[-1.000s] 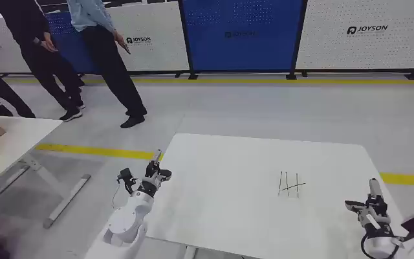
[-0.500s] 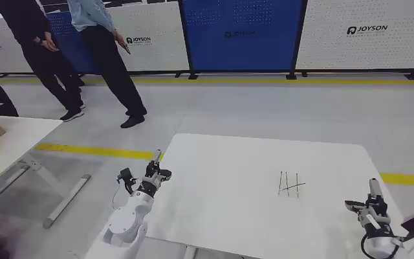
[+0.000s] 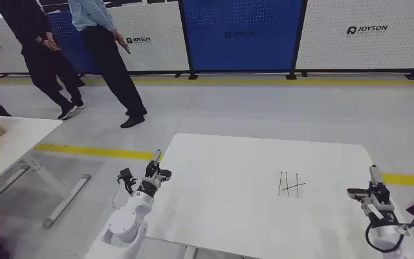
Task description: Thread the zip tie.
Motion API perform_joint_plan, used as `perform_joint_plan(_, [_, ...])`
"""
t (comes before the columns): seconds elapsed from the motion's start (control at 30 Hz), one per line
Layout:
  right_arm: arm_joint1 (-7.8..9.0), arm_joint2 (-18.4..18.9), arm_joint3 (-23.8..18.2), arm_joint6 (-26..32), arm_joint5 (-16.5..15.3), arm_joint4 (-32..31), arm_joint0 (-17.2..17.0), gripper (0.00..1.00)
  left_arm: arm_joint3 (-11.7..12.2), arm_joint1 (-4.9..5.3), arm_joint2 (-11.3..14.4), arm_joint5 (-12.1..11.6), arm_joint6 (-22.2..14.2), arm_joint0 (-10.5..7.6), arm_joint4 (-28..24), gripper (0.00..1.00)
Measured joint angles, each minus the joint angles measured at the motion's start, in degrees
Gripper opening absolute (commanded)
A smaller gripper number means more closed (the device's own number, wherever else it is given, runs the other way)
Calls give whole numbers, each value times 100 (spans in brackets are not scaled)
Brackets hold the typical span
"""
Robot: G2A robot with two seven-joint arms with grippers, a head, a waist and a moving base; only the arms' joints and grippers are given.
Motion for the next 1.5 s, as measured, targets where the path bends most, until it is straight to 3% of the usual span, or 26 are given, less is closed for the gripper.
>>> perform_joint_plan(0.1, [55, 39, -59, 626, 396, -212, 272, 100, 0, 0, 0, 0, 0, 0, 0, 100])
perform_joint_plan(0.2, [127, 63, 145, 1441, 1095, -503, 741, 100, 0, 0, 0, 0, 0, 0, 0, 100])
perform_joint_plan(0.23, [130, 67, 168, 1504, 1194, -498, 788, 100, 0, 0, 0, 0, 0, 0, 0, 100])
perform_joint_plan(0.67, [131, 58, 177, 1494, 1144, -470, 779, 100, 0, 0, 0, 0, 0, 0, 0, 100])
perform_joint_plan(0.77, [213, 70, 775, 2056, 1138, -434, 1270, 100, 0, 0, 0, 0, 0, 0, 0, 100])
perform_joint_plan(0.87, [266, -43, 1699, 3253, 1039, -563, 1934, 100, 0, 0, 0, 0, 0, 0, 0, 100])
perform_joint_plan(1.03, [327, -504, 2773, 4514, 879, -1091, 2665, 100, 0, 0, 0, 0, 0, 0, 0, 100])
perform_joint_plan(1.33, [275, -1269, 3973, 5062, 677, -1362, 3358, 100, 0, 0, 0, 0, 0, 0, 0, 100])
perform_joint_plan(1.5, [270, -1286, 4044, 5067, 693, -1326, 3400, 100, 0, 0, 0, 0, 0, 0, 0, 100])
